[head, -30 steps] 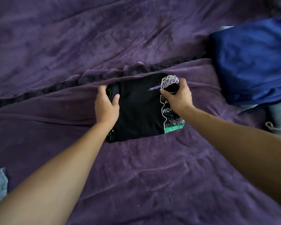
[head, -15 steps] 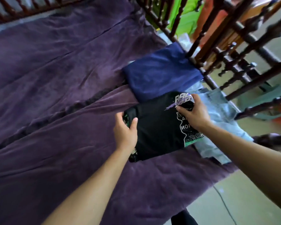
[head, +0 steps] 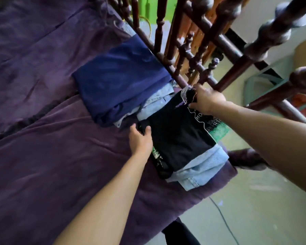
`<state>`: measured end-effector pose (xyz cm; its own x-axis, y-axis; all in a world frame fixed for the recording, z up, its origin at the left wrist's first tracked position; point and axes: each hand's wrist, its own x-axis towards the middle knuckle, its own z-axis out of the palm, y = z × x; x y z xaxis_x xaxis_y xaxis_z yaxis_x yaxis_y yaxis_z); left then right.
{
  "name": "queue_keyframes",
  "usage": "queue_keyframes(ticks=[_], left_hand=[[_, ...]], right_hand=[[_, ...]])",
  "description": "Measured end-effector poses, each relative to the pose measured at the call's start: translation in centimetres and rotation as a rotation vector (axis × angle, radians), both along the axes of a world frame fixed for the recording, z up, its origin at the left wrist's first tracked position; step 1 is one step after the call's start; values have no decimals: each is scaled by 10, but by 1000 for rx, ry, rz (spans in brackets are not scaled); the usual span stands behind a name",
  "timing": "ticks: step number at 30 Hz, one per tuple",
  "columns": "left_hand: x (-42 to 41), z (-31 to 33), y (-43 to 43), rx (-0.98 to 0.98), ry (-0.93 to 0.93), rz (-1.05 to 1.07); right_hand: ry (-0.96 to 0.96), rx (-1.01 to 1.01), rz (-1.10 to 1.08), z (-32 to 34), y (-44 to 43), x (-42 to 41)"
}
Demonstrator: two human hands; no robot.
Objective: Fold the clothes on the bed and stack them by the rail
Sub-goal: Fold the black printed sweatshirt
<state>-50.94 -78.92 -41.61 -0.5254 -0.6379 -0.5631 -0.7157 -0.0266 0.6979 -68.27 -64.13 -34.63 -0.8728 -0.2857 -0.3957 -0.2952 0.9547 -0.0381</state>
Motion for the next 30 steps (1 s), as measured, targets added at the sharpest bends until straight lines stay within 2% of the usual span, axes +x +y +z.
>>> queue_keyframes(ticks=[3, 5, 6, 9, 13, 17, 22, 27, 30], left_hand=[[6, -6, 6, -444, 82, -163], [16, -9, 22, -698, 209, -387], [21, -13, 31, -761, 229, -520], [34, -31, 45, -766, 33, -824], [46, -64, 46, -750, -124, -936], [42, -69, 49, -718, -197, -984], [65, -37, 44, -596, -227, -1002], [137, 13, 13, -613, -282, -932], [197, 44, -13, -595, -343, -831]], right_hand=[[231, -67, 172, -25, 13, 26], [414, -187, 357, -40, 19, 44], [423, -233, 422, -48, 22, 48], [208, -150, 449, -78, 33, 46], [80, -84, 408, -120, 46, 50], [32, -97, 368, -135, 48, 49], [-9, 33, 351, -113, 38, 55], [140, 54, 390, -62, 7, 93], [114, 15, 460, -31, -24, 147]])
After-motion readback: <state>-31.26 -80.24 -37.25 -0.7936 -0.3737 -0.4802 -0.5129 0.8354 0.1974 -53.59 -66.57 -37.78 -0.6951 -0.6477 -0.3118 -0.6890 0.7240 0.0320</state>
